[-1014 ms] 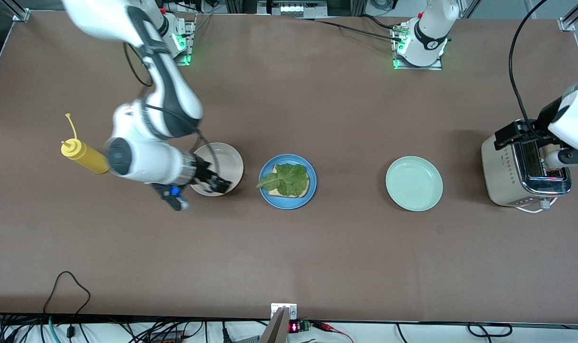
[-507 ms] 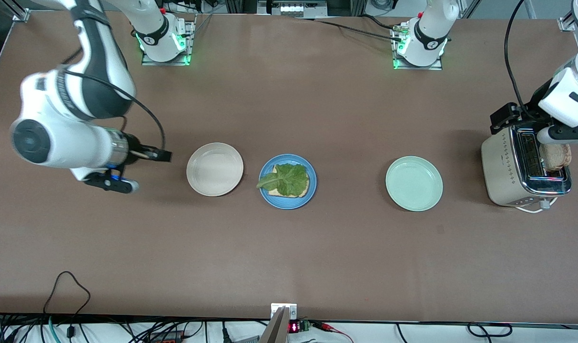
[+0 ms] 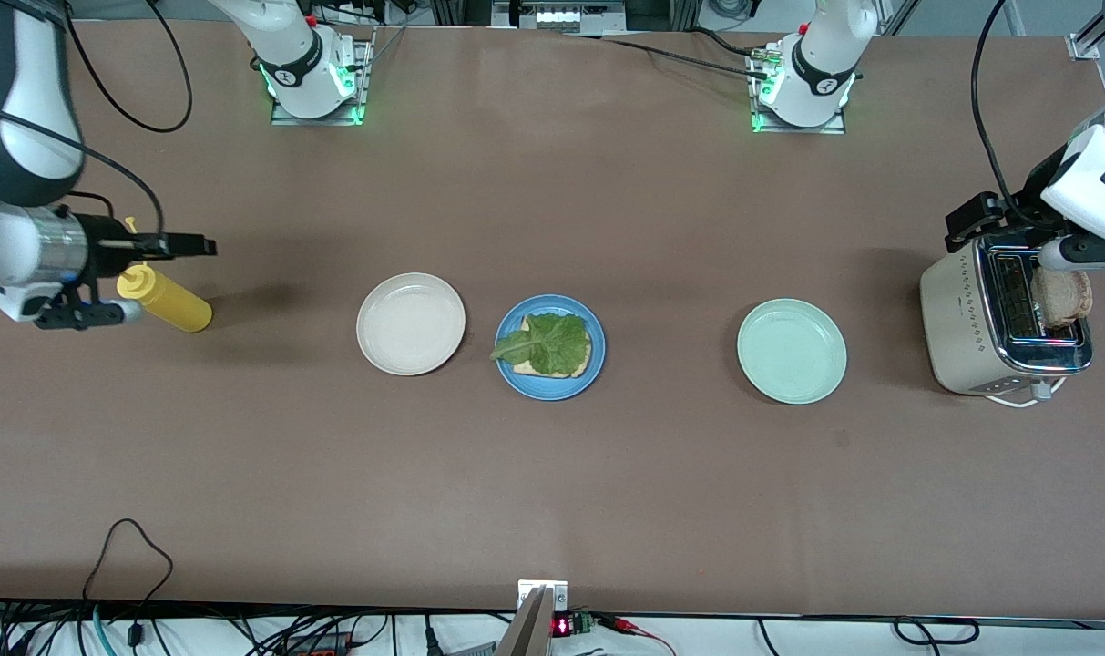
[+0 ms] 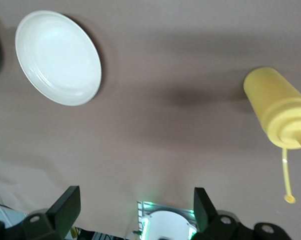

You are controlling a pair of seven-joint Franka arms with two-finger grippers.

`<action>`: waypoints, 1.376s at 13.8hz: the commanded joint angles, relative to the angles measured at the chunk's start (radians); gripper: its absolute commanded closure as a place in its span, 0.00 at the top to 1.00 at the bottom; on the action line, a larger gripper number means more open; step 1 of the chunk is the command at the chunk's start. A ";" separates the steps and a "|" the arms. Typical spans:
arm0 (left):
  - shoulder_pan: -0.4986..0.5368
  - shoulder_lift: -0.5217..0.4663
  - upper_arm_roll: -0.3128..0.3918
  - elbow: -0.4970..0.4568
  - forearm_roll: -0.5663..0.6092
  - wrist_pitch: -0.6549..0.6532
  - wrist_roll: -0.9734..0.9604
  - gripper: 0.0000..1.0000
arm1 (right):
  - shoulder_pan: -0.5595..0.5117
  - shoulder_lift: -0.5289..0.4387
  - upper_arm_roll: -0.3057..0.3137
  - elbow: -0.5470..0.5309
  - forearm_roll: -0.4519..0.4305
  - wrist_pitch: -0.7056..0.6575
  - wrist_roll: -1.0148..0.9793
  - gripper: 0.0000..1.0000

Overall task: Make sandwich in blue plate with both arms
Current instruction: 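Withdraw the right gripper toward the mustard bottle, then grasp the yellow mustard bottle with the right gripper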

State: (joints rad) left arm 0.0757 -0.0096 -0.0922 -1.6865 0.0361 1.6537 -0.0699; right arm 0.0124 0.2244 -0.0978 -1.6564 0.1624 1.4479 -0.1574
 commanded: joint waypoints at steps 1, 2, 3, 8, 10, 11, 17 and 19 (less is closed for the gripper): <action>0.002 -0.027 0.000 -0.025 -0.016 0.001 0.015 1.00 | -0.018 -0.083 0.015 -0.112 -0.032 0.028 -0.042 1.00; 0.002 -0.027 0.000 -0.025 -0.016 0.000 0.015 1.00 | -0.022 -0.091 0.017 -0.131 -0.043 0.035 -0.050 1.00; 0.002 -0.029 0.000 -0.025 -0.016 0.000 0.015 1.00 | -0.038 -0.130 0.018 -0.182 -0.059 0.077 -0.079 1.00; 0.004 -0.033 0.002 -0.025 -0.016 0.000 0.013 1.00 | -0.228 -0.275 0.055 -0.454 -0.116 0.421 -0.557 1.00; 0.004 -0.035 0.002 -0.025 -0.016 0.001 0.013 1.00 | -0.310 -0.252 0.073 -0.488 -0.112 0.570 -0.837 1.00; 0.004 -0.035 0.002 -0.025 -0.016 0.001 0.013 1.00 | -0.328 -0.244 0.075 -0.497 -0.104 0.619 -0.940 1.00; 0.004 -0.056 0.000 -0.050 -0.039 0.009 -0.014 1.00 | -0.485 -0.091 0.076 -0.491 0.228 0.730 -1.592 1.00; 0.003 -0.058 0.000 -0.055 -0.042 0.006 -0.016 1.00 | -0.546 -0.042 0.099 -0.482 0.296 0.730 -1.720 1.00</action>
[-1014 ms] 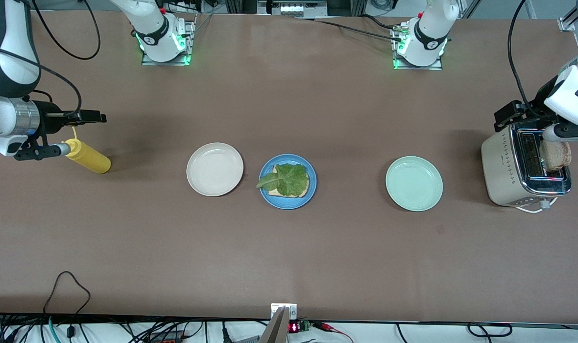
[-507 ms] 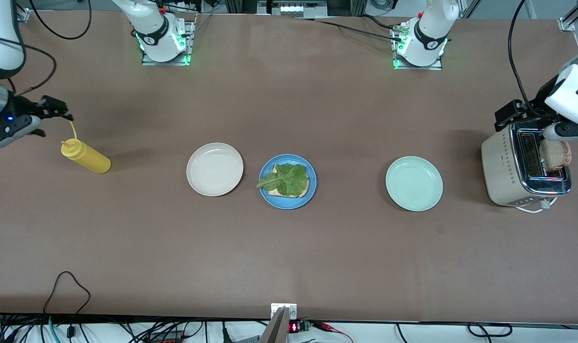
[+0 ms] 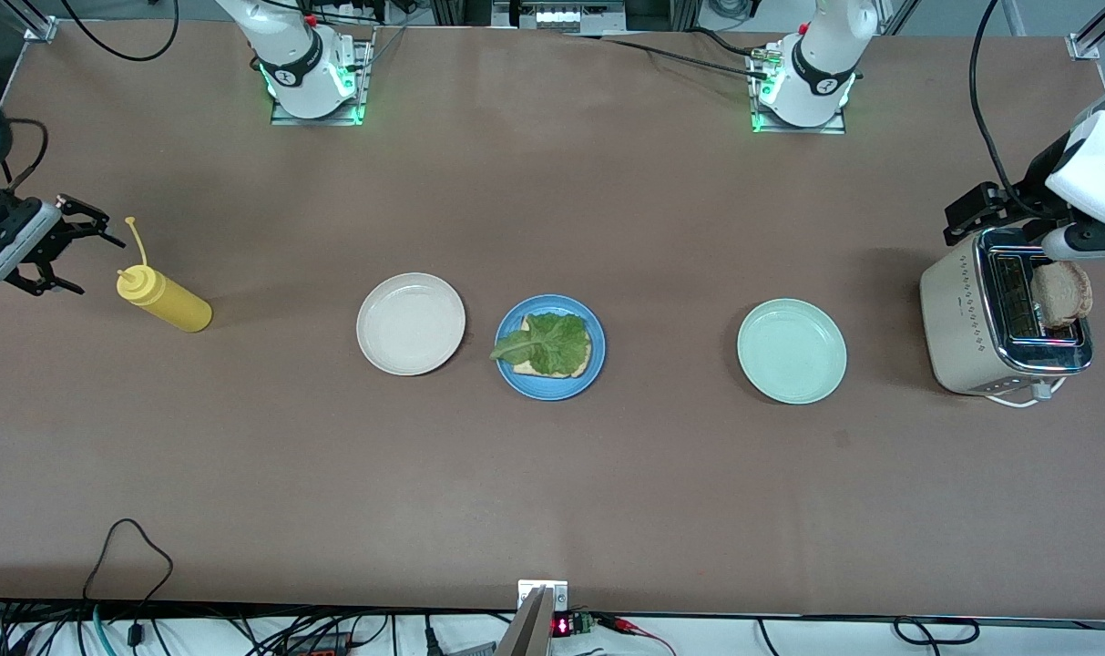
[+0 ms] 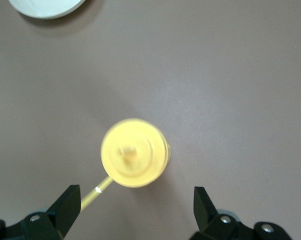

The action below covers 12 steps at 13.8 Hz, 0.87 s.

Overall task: Make sandwich in blue plate with both arms
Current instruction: 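Grasp the yellow mustard bottle with the right gripper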

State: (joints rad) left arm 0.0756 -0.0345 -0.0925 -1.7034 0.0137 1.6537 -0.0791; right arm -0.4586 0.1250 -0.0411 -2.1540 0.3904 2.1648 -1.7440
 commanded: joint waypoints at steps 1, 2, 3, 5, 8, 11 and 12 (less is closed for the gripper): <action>0.003 -0.032 0.000 -0.033 -0.020 0.003 0.002 1.00 | -0.103 0.073 0.058 0.022 0.080 0.012 -0.169 1.00; 0.003 -0.027 0.002 -0.024 -0.020 0.001 -0.002 1.00 | -0.121 0.076 0.064 0.022 0.088 0.010 -0.186 1.00; 0.000 -0.024 0.000 -0.021 -0.020 0.000 -0.011 1.00 | -0.132 0.082 0.066 0.022 0.096 0.004 -0.207 1.00; -0.002 -0.025 0.000 -0.021 -0.020 -0.011 -0.018 1.00 | -0.144 0.100 0.066 0.023 0.155 0.001 -0.290 1.00; -0.008 -0.024 0.000 -0.008 -0.018 -0.040 -0.018 1.00 | -0.156 0.156 0.067 0.023 0.322 -0.008 -0.420 1.00; -0.007 -0.024 0.000 -0.010 -0.020 -0.048 -0.021 1.00 | -0.175 0.209 0.072 0.054 0.433 -0.046 -0.486 1.00; -0.007 -0.024 0.000 -0.010 -0.018 -0.049 -0.021 1.00 | -0.184 0.229 0.073 0.065 0.455 -0.060 -0.503 1.00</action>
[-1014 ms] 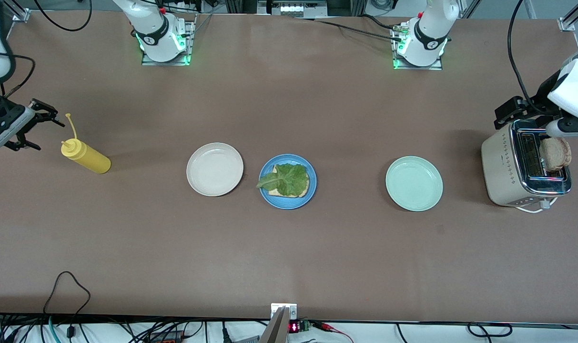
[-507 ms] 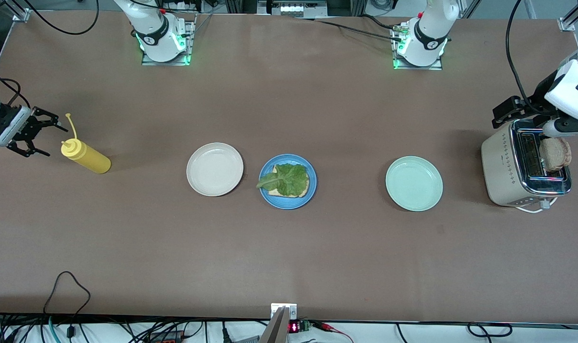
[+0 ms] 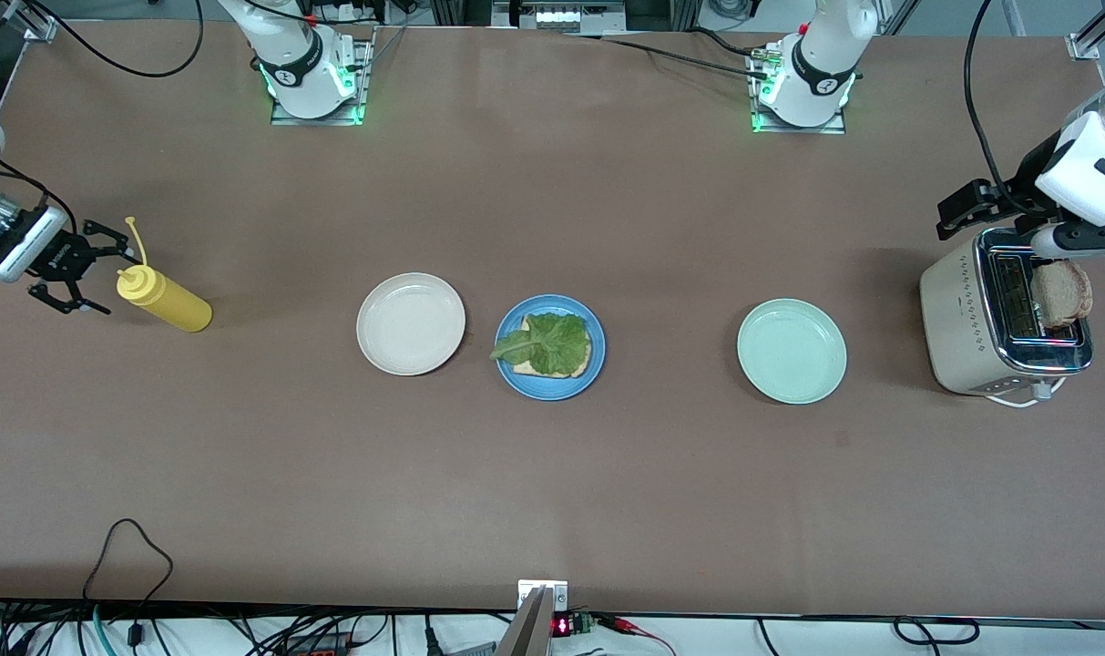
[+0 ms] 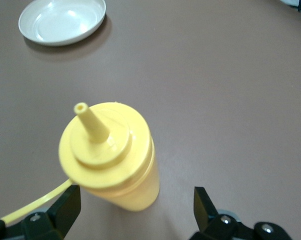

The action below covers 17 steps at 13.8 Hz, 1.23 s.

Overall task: Make sandwich in blue plate with both arms
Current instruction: 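Grasp the yellow mustard bottle with the right gripper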

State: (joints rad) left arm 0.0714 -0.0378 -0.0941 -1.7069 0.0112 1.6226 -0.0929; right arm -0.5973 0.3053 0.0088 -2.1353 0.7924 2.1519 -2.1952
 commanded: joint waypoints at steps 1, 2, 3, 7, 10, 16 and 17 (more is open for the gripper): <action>-0.002 -0.020 0.002 -0.008 -0.017 -0.020 -0.007 1.00 | -0.052 0.070 0.023 0.057 0.080 -0.055 -0.081 1.00; -0.002 -0.020 0.002 -0.011 -0.019 -0.020 -0.007 1.00 | -0.064 0.099 0.023 0.070 0.114 -0.067 -0.121 1.00; -0.002 -0.020 0.002 -0.010 -0.019 -0.017 -0.004 1.00 | -0.070 0.119 0.023 0.075 0.135 -0.076 -0.147 1.00; 0.007 -0.020 0.004 -0.016 -0.043 -0.007 0.018 1.00 | -0.094 0.166 0.057 0.075 0.182 -0.076 -0.184 1.00; 0.005 -0.020 0.004 -0.017 -0.034 -0.007 0.033 1.00 | -0.102 0.196 0.076 0.075 0.186 -0.075 -0.198 1.00; 0.008 -0.020 0.004 -0.020 -0.031 0.017 0.053 1.00 | -0.101 0.228 0.117 0.075 0.228 -0.067 -0.202 1.00; 0.008 -0.020 0.004 -0.022 -0.031 0.025 0.053 1.00 | -0.099 0.228 0.119 0.075 0.229 -0.064 -0.201 0.92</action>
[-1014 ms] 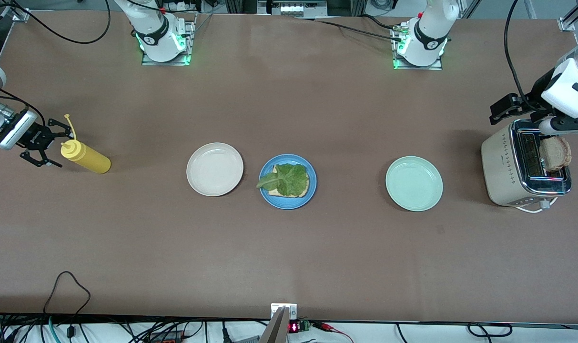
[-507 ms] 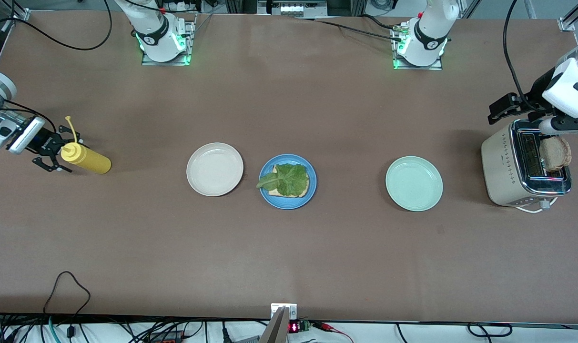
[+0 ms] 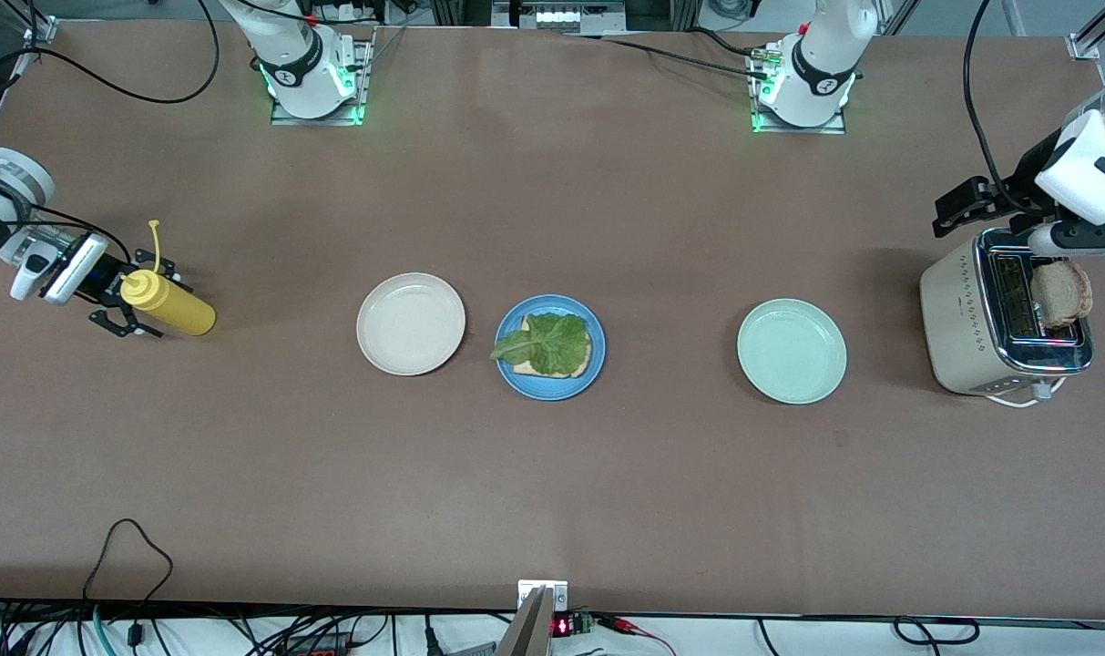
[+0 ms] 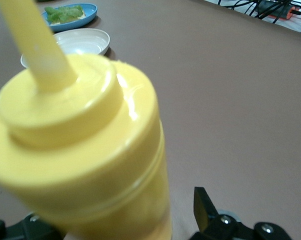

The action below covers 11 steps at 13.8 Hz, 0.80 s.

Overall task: Make sandwich in blue plate with both arms
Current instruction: 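Grasp the yellow mustard bottle with the right gripper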

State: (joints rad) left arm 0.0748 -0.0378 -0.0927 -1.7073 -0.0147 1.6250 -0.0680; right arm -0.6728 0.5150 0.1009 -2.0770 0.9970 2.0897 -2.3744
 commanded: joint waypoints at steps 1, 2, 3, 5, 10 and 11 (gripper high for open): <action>0.003 -0.022 0.002 -0.021 -0.005 0.021 0.028 1.00 | -0.019 0.019 0.036 0.018 0.025 0.006 -0.019 0.74; 0.003 -0.022 0.002 -0.023 -0.005 0.022 0.028 1.00 | -0.017 0.017 0.049 0.018 0.025 0.021 -0.008 0.54; 0.003 -0.022 0.002 -0.023 -0.007 0.022 0.028 1.00 | -0.013 0.014 0.059 0.018 0.025 0.035 0.000 0.35; 0.003 -0.022 0.002 -0.021 -0.007 0.022 0.027 1.00 | -0.010 0.013 0.077 0.018 0.023 0.062 0.024 0.02; 0.005 -0.022 0.002 -0.023 -0.008 0.021 0.027 1.00 | 0.088 -0.067 0.109 0.049 -0.021 0.108 0.150 0.00; 0.005 -0.022 0.002 -0.023 -0.008 0.021 0.027 1.00 | 0.114 -0.096 0.109 0.049 -0.046 0.127 0.199 0.00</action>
State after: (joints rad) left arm 0.0748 -0.0378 -0.0927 -1.7074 -0.0147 1.6329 -0.0652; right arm -0.6091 0.4974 0.2074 -2.0238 0.9892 2.1926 -2.2715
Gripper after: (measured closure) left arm 0.000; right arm 0.401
